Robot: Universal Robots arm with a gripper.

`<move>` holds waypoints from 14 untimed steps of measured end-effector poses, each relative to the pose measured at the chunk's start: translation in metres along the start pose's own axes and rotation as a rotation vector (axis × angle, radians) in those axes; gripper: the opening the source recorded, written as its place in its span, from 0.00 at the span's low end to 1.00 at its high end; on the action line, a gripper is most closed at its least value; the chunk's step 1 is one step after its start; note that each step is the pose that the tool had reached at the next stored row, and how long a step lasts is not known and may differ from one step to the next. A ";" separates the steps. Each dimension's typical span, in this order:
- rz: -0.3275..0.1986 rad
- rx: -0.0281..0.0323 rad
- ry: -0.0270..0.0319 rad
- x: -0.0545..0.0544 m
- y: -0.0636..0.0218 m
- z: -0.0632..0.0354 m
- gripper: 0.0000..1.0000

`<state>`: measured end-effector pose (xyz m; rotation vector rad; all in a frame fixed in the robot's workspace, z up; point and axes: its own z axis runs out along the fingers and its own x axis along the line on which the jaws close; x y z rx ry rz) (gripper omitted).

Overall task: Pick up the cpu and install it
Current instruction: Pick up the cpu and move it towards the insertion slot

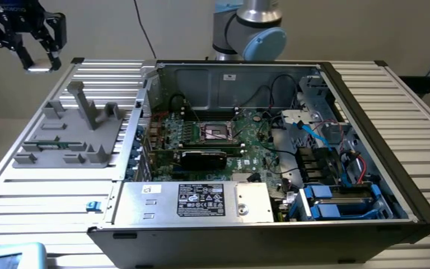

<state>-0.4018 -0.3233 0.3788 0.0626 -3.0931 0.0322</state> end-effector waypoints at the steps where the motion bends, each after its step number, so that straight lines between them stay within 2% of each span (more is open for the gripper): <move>1: 0.000 0.0000 0.0011 -0.004 -0.0002 -0.0009 0.56; 6: 0.000 -0.0002 0.0039 -0.027 -0.0012 -0.0060 0.56; 14: 0.000 -0.0012 0.0056 -0.062 -0.0029 -0.0225 0.56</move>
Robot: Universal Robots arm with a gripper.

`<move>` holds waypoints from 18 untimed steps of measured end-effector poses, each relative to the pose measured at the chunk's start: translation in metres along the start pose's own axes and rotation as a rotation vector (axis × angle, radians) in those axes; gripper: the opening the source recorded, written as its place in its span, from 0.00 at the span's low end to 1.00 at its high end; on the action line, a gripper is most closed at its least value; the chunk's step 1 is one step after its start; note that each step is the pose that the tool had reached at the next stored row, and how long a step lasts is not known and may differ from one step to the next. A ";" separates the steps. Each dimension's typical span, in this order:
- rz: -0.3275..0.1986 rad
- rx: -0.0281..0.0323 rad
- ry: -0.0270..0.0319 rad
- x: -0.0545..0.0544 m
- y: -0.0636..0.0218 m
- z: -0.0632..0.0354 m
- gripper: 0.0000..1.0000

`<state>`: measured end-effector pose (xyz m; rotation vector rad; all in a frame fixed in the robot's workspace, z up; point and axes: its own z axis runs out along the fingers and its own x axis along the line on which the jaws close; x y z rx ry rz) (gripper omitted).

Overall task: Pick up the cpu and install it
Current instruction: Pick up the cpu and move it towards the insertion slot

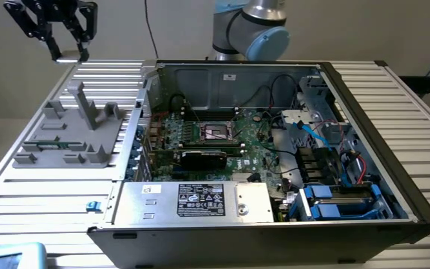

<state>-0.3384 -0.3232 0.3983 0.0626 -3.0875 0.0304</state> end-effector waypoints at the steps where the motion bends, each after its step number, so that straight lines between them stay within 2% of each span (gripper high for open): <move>1: 0.000 -0.0002 0.0004 -0.004 -0.0002 -0.0021 0.56; 8: 0.000 -0.0020 0.0051 -0.033 -0.0018 -0.0132 0.56; 18: 0.000 -0.0051 0.0071 -0.078 -0.0044 -0.0231 0.56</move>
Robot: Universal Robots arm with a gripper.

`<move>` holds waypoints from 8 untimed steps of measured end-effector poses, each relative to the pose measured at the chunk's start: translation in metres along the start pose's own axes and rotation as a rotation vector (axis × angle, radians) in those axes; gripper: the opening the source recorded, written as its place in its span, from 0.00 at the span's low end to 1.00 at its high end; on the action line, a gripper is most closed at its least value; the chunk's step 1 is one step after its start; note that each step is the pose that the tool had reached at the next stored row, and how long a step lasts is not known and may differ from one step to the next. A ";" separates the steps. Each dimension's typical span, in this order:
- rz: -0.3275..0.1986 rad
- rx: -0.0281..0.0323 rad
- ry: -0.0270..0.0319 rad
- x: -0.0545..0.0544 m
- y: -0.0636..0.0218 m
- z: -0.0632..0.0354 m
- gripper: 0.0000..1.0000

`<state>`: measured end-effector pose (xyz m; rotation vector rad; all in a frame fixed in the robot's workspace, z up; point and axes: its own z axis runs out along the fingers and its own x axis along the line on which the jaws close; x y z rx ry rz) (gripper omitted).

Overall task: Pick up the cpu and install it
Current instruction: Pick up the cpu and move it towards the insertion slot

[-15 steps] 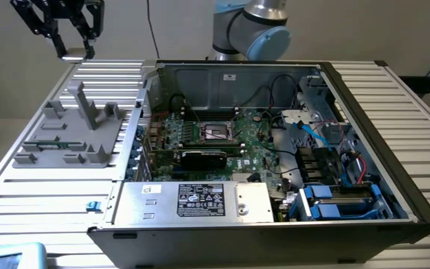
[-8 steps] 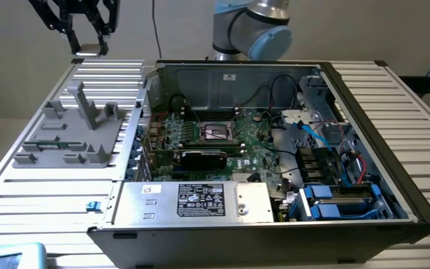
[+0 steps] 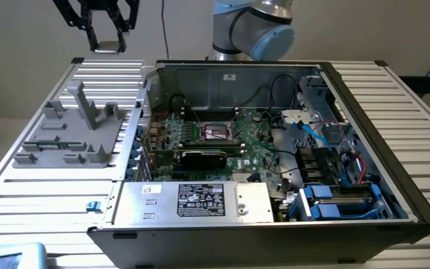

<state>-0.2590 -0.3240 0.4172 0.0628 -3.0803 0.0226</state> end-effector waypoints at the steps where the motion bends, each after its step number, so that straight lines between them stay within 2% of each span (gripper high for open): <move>1: 0.000 -0.0002 0.0002 -0.004 -0.0002 -0.0010 0.56; 8: 0.000 -0.0025 0.0015 -0.036 -0.0019 -0.0069 0.56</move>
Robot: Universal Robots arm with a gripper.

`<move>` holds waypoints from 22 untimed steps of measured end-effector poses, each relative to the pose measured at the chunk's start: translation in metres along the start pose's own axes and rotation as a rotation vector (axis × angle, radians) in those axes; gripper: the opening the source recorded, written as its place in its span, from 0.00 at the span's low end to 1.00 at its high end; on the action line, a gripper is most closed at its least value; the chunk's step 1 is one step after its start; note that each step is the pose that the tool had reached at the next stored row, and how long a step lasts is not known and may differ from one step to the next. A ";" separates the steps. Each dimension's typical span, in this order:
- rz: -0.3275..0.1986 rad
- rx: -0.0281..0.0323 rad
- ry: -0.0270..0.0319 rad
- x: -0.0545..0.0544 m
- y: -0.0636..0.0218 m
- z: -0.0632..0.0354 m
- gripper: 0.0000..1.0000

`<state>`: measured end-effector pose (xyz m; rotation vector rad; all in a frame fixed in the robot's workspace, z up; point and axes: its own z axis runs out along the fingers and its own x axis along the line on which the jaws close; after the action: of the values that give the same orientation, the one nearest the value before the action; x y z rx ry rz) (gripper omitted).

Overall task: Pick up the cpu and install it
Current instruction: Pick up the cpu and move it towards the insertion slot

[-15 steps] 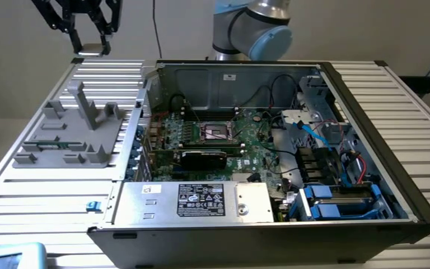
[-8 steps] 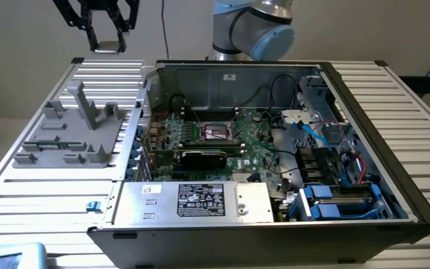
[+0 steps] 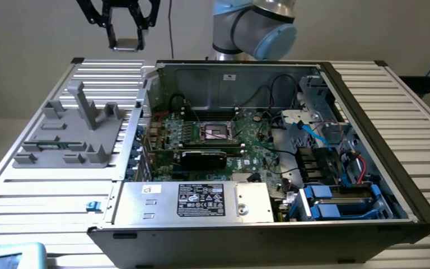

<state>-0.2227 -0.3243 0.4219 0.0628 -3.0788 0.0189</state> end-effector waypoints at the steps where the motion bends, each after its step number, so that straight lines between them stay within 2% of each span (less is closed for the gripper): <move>1: 0.000 -0.0001 0.0006 -0.004 -0.0002 -0.0006 0.56; 8: 0.000 -0.0003 0.0014 -0.036 -0.0017 -0.0025 0.56; 22: 0.000 -0.0003 0.0014 -0.101 -0.0043 0.0157 0.56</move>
<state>-0.1227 -0.3247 0.4000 0.0630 -3.0774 0.0184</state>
